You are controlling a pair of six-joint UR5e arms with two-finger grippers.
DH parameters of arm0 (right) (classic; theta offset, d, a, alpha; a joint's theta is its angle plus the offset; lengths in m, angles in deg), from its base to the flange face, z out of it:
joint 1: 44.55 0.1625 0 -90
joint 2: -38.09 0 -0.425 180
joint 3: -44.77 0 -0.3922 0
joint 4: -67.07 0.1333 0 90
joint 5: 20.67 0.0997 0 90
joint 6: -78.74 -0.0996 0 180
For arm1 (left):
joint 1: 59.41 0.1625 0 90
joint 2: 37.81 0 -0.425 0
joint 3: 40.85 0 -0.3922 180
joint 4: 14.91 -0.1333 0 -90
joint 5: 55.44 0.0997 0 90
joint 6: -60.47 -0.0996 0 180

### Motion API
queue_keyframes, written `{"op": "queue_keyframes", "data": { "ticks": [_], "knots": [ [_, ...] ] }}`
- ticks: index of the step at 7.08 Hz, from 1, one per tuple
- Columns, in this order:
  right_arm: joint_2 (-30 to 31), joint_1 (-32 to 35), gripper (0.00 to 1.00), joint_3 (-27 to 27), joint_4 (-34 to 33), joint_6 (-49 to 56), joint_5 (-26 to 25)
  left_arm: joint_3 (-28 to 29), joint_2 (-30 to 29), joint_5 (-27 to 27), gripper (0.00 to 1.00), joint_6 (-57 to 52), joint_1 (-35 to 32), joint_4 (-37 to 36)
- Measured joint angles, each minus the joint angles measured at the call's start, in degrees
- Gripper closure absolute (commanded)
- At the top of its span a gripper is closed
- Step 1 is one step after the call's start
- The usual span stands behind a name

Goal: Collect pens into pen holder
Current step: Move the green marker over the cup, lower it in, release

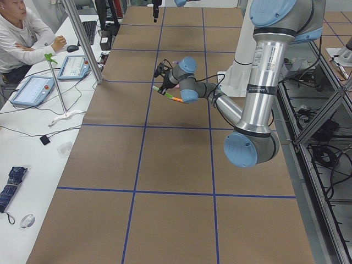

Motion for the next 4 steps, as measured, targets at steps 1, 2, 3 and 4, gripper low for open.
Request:
{"op": "queue_keyframes", "data": {
  "ticks": [1, 2, 3, 4],
  "knots": [
    [-0.04, 0.01, 0.00, 0.02, 0.02, 0.00, -0.05, 0.34, -2.73, 1.94, 1.00, -0.49, 2.50, 4.18],
    [-0.07, 0.02, 0.00, 0.05, 0.03, 0.02, -0.10, 1.23, -5.54, 5.09, 1.00, -0.71, 5.73, 8.07],
    [-0.11, 0.01, 0.00, 0.11, 0.03, 0.05, -0.15, 2.67, -8.75, 8.78, 1.00, -1.20, 8.78, 10.59],
    [-0.15, -0.01, 0.00, 0.18, 0.03, 0.06, -0.17, 4.72, -11.56, 12.37, 1.00, -3.09, 11.42, 13.46]
  ]
}}
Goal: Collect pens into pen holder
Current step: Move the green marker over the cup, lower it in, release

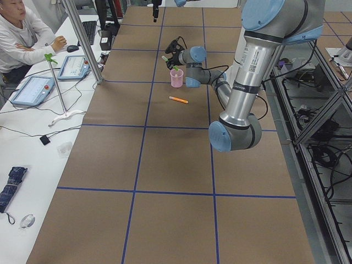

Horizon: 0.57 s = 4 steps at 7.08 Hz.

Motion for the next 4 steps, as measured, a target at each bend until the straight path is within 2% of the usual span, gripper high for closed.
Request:
{"op": "queue_keyframes", "data": {
  "ticks": [2, 4],
  "knots": [
    [0.02, 0.01, 0.00, 0.08, 0.00, -0.05, -0.04, 7.07, -4.05, 5.06, 1.00, -4.58, 2.51, 7.34],
    [0.14, 0.03, 0.00, 0.10, 0.00, -0.06, -0.09, 13.33, -5.74, 6.55, 1.00, -6.94, 3.29, 13.05]
  ]
}}
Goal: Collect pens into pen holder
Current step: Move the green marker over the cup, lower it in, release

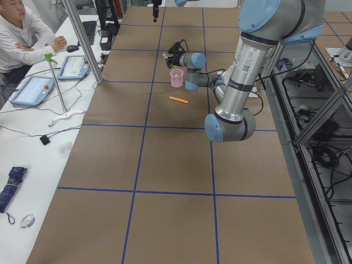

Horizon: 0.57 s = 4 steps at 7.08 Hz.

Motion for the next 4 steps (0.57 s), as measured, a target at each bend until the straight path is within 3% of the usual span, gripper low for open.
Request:
{"op": "queue_keyframes", "data": {
  "ticks": [3, 4],
  "knots": [
    [0.22, 0.00, 0.00, -0.07, 0.00, 0.00, -0.01, 2.32, -0.41, 1.65, 1.00, -0.57, 2.18, 2.11],
    [0.25, 0.00, 0.00, -0.10, 0.00, 0.00, -0.03, 2.45, -0.49, 2.35, 0.92, -0.60, 3.09, 2.17]
  ]
}}
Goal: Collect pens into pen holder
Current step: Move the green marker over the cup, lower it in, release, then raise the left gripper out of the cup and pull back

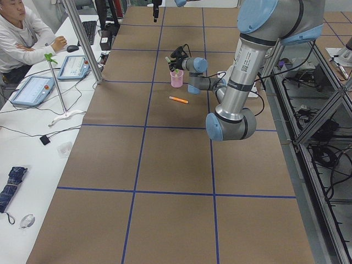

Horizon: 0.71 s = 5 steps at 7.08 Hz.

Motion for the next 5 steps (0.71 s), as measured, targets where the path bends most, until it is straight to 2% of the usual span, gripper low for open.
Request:
{"op": "queue_keyframes", "data": {
  "ticks": [1, 2, 3, 5],
  "knots": [
    [0.01, 0.00, 0.00, -0.04, 0.00, 0.00, -0.04, 0.12, -0.09, 0.35, 0.61, -0.04, 0.59, 0.00],
    [0.01, 0.00, 0.00, -0.05, 0.00, 0.00, -0.06, 0.36, -0.31, 0.51, 0.21, -0.06, 0.81, 0.00],
    [-0.02, -0.01, 0.00, -0.09, 0.00, 0.00, -0.11, 0.81, -0.81, 0.65, 0.02, -0.06, 0.86, -0.01],
    [-0.26, -0.08, 0.00, -0.14, 0.00, -0.09, -0.20, 1.65, -1.59, 0.86, 0.01, -0.01, 0.88, 0.07]
  ]
}}
